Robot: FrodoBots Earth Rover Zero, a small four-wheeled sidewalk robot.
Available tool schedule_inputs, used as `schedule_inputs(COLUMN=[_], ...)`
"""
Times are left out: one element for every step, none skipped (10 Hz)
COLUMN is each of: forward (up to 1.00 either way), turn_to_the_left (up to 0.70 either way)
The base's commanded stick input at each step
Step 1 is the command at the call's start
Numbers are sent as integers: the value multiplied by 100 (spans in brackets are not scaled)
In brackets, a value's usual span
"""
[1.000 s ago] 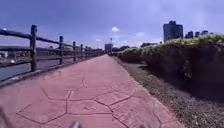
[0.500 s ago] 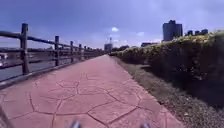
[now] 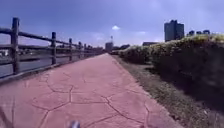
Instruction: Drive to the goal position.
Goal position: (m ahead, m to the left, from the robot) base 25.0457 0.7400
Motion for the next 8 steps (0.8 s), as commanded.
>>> schedule_inputs(forward=[70,70,70,70,70,70,70,70], turn_to_the_left=[0,0,0,0,0,0,0,0])
